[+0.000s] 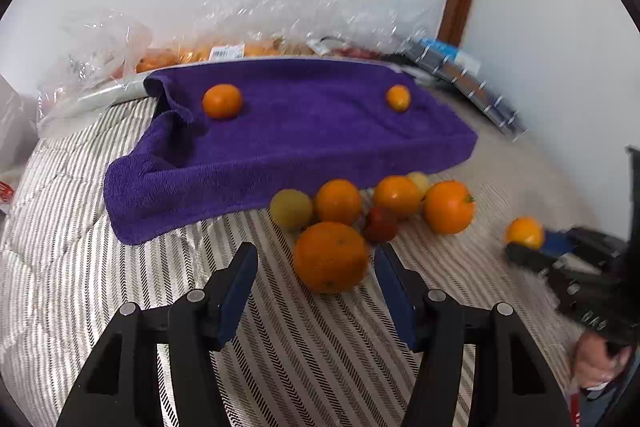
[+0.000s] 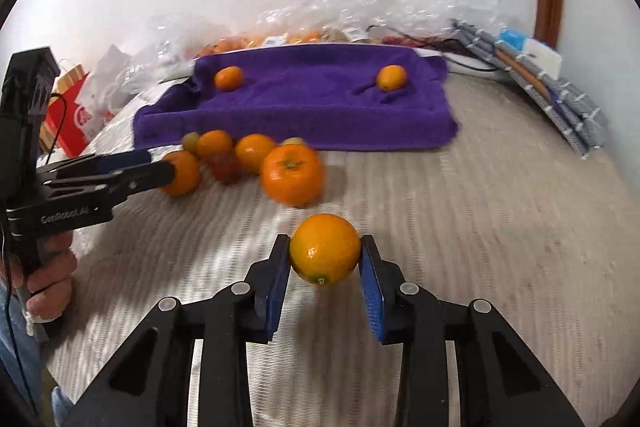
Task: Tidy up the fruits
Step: 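Grasp an orange with the right tool while the left tool grasps a large orange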
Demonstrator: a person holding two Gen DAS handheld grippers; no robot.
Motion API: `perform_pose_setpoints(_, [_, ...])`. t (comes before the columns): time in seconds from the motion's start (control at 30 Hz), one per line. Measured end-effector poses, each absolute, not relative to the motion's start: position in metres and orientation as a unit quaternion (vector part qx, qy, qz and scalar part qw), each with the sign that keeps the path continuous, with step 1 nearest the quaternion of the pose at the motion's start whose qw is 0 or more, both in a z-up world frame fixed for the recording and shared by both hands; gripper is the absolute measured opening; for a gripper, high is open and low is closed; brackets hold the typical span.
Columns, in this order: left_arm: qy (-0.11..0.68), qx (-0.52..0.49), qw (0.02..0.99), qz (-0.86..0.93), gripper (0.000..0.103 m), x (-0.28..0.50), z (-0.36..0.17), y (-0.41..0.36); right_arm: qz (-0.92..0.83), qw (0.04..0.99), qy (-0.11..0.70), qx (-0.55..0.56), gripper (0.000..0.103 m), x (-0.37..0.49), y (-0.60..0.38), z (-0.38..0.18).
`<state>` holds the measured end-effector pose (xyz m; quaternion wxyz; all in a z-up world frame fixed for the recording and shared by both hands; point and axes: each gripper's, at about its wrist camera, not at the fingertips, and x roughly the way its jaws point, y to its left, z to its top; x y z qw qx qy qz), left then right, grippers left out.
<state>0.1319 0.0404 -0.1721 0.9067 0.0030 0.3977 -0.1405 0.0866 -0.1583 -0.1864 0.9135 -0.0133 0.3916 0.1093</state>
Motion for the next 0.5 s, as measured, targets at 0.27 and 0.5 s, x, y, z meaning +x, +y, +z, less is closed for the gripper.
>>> perform_pose_setpoints(0.27, [0.419,0.020,0.900,-0.119,0.059,0.146,-0.182,0.028,0.076,0.917,0.390,-0.012,0.034,0.107,-0.187,-0.187])
perform_pose_setpoints(0.5, [0.418,-0.006,0.897,-0.145,0.040,0.144,-0.183,0.030,0.095,0.915,0.391,0.012,0.034,0.109,-0.195,-0.193])
